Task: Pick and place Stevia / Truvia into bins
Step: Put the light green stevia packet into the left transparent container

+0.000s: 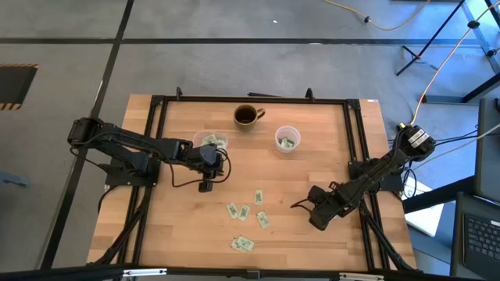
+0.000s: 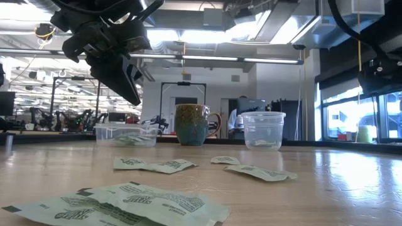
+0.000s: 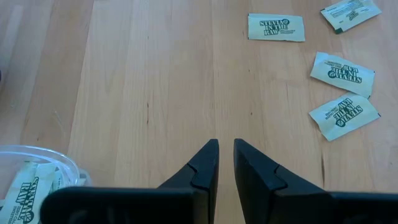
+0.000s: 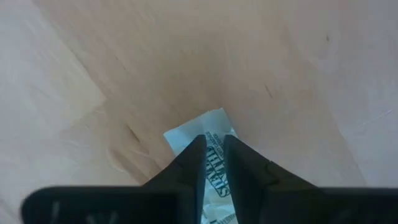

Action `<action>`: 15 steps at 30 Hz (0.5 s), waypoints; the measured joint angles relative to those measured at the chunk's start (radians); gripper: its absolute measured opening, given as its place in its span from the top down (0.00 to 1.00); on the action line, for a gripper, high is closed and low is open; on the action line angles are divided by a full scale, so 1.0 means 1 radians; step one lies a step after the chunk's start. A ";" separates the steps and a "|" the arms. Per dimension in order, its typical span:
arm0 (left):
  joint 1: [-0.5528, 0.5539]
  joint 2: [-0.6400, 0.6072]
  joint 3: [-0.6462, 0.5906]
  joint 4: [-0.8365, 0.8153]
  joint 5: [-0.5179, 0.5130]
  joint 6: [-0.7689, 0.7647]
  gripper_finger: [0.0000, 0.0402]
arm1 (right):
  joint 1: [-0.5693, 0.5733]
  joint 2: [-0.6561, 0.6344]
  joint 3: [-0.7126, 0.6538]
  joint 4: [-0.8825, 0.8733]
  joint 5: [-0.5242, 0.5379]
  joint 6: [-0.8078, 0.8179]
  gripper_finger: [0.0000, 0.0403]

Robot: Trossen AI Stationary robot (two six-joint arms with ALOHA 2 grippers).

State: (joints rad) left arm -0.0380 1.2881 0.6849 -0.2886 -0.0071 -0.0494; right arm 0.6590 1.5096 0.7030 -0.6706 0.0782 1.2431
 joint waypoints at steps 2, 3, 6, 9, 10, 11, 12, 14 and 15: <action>0.000 0.000 0.000 0.000 0.000 0.000 0.89 | 0.000 -0.003 -0.014 0.015 0.002 -0.010 0.86; 0.000 0.000 0.000 0.000 0.000 0.000 0.89 | 0.000 -0.004 -0.017 0.019 0.002 -0.014 0.87; 0.000 0.000 0.000 0.000 0.000 0.000 0.90 | 0.000 -0.003 -0.018 0.017 0.002 -0.014 0.89; 0.000 0.000 0.000 0.000 0.000 0.000 0.89 | 0.000 -0.003 -0.019 0.015 0.002 -0.014 0.91; 0.000 0.000 0.000 0.000 0.000 0.000 0.89 | 0.000 -0.003 -0.019 0.015 0.002 -0.014 0.92; 0.000 0.000 0.000 0.000 0.000 0.000 0.89 | 0.000 -0.003 -0.019 0.014 0.002 -0.014 0.93; 0.000 0.000 0.000 0.000 0.000 0.000 0.89 | 0.000 -0.002 -0.019 0.013 0.002 -0.014 0.95; 0.000 0.000 0.000 0.000 0.000 0.000 0.89 | 0.000 -0.002 -0.020 0.012 0.002 -0.014 0.98; 0.000 0.000 0.000 0.000 0.000 0.000 0.90 | 0.000 -0.002 -0.020 0.012 0.002 -0.013 0.99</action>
State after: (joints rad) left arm -0.0377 1.2882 0.6849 -0.2882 -0.0071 -0.0494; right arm 0.6586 1.5074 0.6834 -0.6590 0.0804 1.2298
